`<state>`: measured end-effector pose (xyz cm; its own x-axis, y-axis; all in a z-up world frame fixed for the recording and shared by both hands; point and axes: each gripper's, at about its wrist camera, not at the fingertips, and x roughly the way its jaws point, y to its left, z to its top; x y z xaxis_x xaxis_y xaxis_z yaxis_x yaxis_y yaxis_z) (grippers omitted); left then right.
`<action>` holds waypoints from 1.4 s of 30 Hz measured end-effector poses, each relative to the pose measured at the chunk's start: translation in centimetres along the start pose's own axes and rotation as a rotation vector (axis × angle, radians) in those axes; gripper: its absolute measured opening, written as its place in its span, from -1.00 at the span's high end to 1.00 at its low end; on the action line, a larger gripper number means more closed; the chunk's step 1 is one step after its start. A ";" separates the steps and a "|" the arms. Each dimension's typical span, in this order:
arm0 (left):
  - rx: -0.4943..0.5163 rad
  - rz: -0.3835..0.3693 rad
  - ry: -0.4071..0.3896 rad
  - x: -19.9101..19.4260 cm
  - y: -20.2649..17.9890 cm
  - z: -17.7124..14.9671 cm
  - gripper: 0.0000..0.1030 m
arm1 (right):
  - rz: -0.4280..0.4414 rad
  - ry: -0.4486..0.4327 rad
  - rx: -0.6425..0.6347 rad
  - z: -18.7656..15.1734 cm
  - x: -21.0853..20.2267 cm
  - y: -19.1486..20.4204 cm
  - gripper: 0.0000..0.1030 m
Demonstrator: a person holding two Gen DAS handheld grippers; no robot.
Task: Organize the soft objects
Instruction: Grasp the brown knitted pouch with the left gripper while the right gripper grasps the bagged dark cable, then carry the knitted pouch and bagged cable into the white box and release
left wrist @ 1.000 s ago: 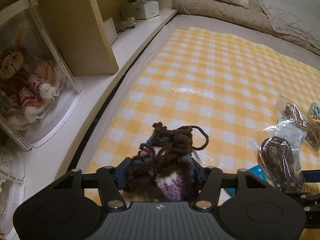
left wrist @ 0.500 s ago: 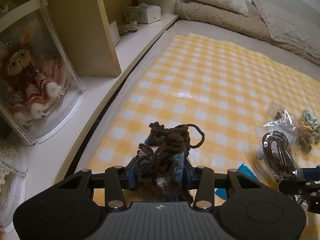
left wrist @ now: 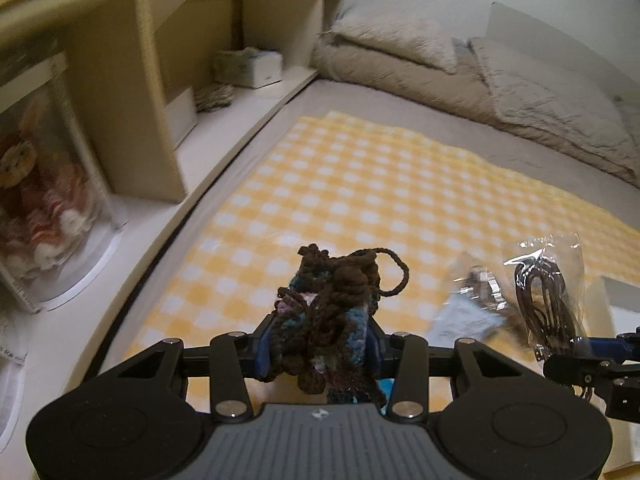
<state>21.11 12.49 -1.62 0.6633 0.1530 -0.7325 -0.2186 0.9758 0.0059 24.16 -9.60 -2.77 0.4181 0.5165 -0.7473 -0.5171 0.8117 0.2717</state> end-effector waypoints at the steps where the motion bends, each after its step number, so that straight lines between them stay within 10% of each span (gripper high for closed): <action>1: 0.000 -0.010 -0.004 -0.2 -0.6 0.1 0.13 | -0.003 -0.009 0.004 0.0 -0.5 -0.4 0.31; 25: 0.153 -0.284 -0.035 -1.7 -17.8 0.5 0.13 | -0.191 -0.161 0.169 -2.4 -11.9 -13.4 0.31; 42: 0.157 -0.497 0.156 1.6 -28.2 -1.8 0.13 | -0.320 -0.114 0.317 -4.9 -12.9 -21.6 0.30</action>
<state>27.09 -15.10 -4.15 0.5431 -0.3461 -0.7650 0.2122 0.9381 -0.2738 26.26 -35.17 -2.00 0.6083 0.2384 -0.7570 -0.1018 0.9694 0.2235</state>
